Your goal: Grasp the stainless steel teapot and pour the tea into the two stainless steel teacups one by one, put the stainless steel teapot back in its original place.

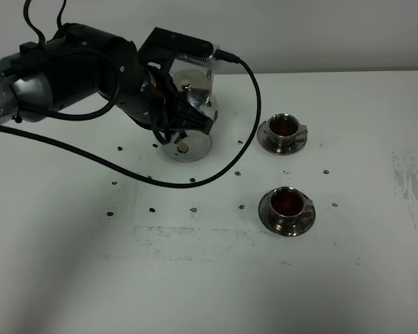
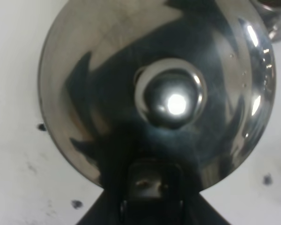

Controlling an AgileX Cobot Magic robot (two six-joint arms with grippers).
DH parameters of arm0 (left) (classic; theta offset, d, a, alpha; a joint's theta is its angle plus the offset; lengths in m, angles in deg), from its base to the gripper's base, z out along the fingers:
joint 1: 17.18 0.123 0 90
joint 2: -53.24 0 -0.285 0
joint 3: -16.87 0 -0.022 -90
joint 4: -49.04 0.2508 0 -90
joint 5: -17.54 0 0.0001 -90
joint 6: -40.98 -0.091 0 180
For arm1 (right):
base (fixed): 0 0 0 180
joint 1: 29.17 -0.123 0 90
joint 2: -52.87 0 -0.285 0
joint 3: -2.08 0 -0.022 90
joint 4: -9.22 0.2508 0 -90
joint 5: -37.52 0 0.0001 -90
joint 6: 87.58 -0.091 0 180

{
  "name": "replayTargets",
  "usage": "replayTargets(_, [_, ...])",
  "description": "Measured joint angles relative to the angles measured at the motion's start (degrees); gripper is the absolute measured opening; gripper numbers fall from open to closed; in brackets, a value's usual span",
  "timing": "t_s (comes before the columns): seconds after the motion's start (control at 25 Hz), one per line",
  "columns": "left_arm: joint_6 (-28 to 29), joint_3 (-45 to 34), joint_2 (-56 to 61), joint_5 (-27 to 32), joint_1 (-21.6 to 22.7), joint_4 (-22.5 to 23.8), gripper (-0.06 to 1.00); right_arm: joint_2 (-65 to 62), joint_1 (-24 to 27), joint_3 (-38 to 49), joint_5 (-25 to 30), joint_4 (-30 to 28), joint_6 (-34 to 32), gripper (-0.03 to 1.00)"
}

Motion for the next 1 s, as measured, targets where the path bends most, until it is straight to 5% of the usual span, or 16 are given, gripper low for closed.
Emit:
replayTargets(0.52, [4.0,3.18,-7.84,1.13,1.94,4.44,0.21,0.0,0.0,0.0,0.0,0.0,0.0,0.54])
replayTargets(1.0, [3.98,3.18,-9.91,-2.11,2.1,3.21,0.21,0.0,0.0,0.0,0.0,0.0,0.0,0.54])
